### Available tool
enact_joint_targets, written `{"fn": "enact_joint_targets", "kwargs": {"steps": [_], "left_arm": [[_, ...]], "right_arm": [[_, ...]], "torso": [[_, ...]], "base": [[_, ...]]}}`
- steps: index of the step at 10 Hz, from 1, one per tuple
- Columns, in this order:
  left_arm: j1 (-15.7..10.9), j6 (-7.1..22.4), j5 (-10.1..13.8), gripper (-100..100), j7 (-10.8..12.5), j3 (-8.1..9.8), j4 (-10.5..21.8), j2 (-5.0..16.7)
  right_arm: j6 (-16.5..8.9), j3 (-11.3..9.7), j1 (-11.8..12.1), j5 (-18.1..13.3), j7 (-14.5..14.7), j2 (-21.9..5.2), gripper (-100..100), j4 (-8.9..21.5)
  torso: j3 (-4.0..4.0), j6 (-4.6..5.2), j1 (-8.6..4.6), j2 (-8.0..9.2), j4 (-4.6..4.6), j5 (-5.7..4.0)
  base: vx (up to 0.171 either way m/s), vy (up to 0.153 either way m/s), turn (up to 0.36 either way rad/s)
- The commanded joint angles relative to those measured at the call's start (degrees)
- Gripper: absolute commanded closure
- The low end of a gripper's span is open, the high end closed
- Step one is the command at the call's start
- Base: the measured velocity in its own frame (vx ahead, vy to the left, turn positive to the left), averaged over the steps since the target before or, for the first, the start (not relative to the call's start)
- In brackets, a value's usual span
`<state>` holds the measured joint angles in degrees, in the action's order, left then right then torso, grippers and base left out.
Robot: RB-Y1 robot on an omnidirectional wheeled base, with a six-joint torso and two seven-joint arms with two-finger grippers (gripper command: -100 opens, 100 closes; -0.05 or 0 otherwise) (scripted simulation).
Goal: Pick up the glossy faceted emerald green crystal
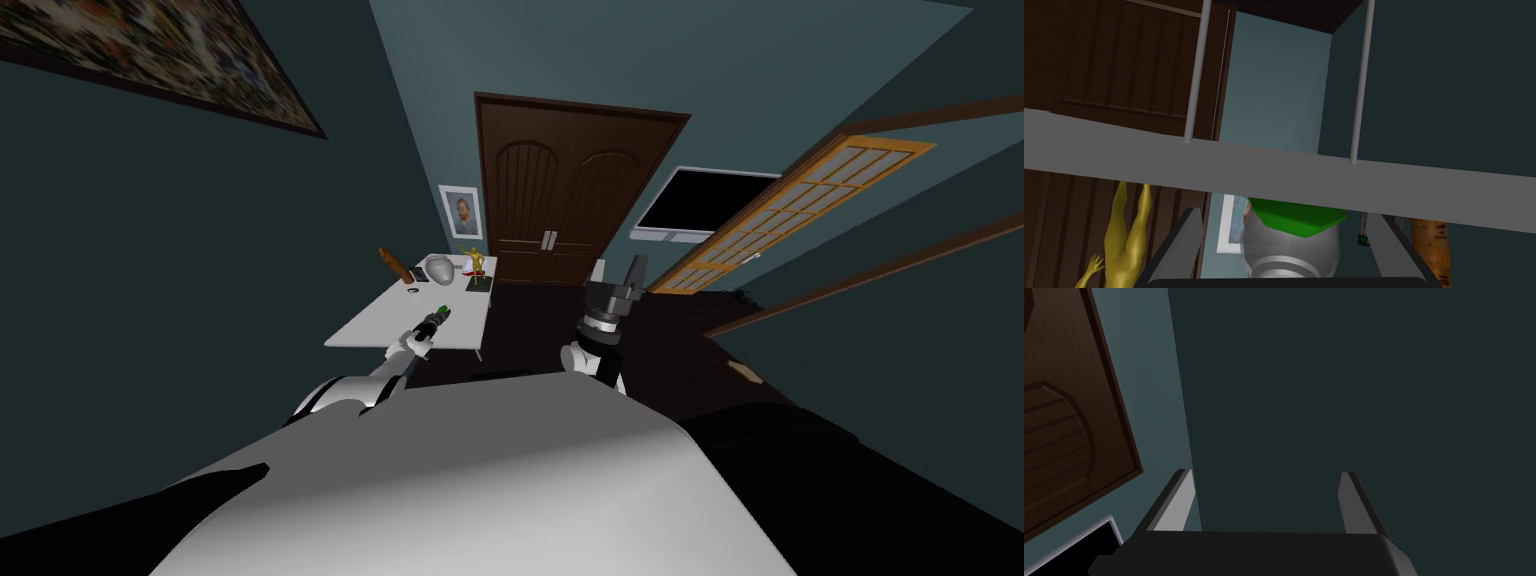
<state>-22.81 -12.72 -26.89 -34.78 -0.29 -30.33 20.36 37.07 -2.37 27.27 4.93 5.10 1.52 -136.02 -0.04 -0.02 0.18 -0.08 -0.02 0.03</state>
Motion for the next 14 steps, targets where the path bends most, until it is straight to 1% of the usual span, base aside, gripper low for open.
{"fn": "enact_joint_targets", "kwargs": {"steps": [1,2,3,4,5,6,7,8,9,10,11,12,13,14], "left_arm": [[0.7,1.6,-2.9,-100,1.4,0.65,-2.5,-1.8],[0.7,1.6,-3.5,-100,1.4,0.65,-2.5,-1.8],[0.7,1.6,-3.5,-100,1.4,0.65,-2.5,-1.8],[0.9,2.6,-6.2,-100,2.0,1.71,-3.8,-3.6],[1.1,3.6,-7.7,-100,2.7,2.77,-5.1,-5.5],[1.1,3.6,-9.2,-100,2.7,2.77,-5.1,-5.5],[1.2,4.5,-11.1,-100,3.4,3.82,-6.4,-7.3],[1.2,4.5,-12.1,-100,3.4,3.82,-6.4,-7.3],[1.4,5.5,-14.3,-100,4.0,4.88,-7.6,-9.1],[1.4,5.5,-15.0,-100,4.0,4.88,-7.6,-9.1],[1.5,6.4,-17.2,-100,4.7,5.93,-8.9,-10.9],[1.5,6.4,-17.8,-100,4.7,5.93,-8.9,-10.9],[1.7,7.4,-20.1,-100,5.4,6.99,-10.2,-12.7],[1.7,7.4,-20.7,-100,5.4,6.99,-10.2,-12.7]], "right_arm": [[0.0,0.0,0.0,0.0,0.0,0.0,0,0.0],[0.0,0.0,0.0,0.0,0.0,0.0,0,0.0],[0.0,0.0,0.0,0.0,0.0,0.0,0,0.0],[0.0,0.0,0.0,0.0,0.0,0.0,0,0.0],[0.0,0.0,0.0,0.0,0.0,0.0,0,0.0],[0.0,0.0,0.0,0.0,0.0,0.0,0,0.0],[0.0,0.0,0.0,0.0,0.0,0.0,0,0.0],[0.0,0.0,0.0,0.0,0.0,0.0,0,0.0],[0.0,0.0,0.0,0.0,0.0,0.0,0,0.0],[0.0,0.0,0.0,0.0,0.0,0.0,0,0.0],[0.0,0.0,0.0,0.0,0.0,0.0,0,0.0],[0.0,0.0,0.0,0.0,0.0,0.0,0,0.0],[0.0,0.0,0.0,0.0,0.0,0.0,0,0.0],[0.0,0.0,0.0,0.0,0.0,0.0,0,0.0]], "torso": [[0.00,0.00,0.00,0.00,0.00,0.00],[-0.02,0.00,0.04,-0.04,0.00,0.00],[-0.01,0.00,0.01,-0.01,0.00,0.00],[0.03,0.00,-0.09,0.05,0.01,-0.02],[0.03,-0.01,-0.06,0.05,0.01,-0.02],[0.00,-0.02,0.05,0.00,-0.02,0.02],[-0.02,-0.01,0.06,-0.02,-0.03,0.02],[-0.03,-0.02,0.09,-0.02,-0.03,0.03],[-0.03,-0.01,0.04,-0.03,-0.03,0.02],[-0.04,-0.02,0.02,-0.04,-0.03,0.01],[-0.04,-0.02,0.01,-0.04,-0.03,0.01],[-0.04,-0.02,0.04,-0.05,-0.04,0.02],[-0.02,-0.02,0.03,-0.02,-0.03,0.01],[-0.02,-0.02,0.05,-0.01,-0.03,0.02]], "base": [[0.028,0.062,0.071],[0.020,0.051,0.033],[0.003,0.018,-0.007],[0.007,0.034,0.062],[0.024,0.072,0.125],[0.023,0.061,0.032],[0.020,0.068,0.075],[0.021,0.051,0.027],[0.027,0.048,0.062],[0.026,0.044,0.037],[0.029,0.054,0.061],[0.019,0.048,0.035],[0.018,0.057,0.068],[0.020,0.049,0.038]]}}
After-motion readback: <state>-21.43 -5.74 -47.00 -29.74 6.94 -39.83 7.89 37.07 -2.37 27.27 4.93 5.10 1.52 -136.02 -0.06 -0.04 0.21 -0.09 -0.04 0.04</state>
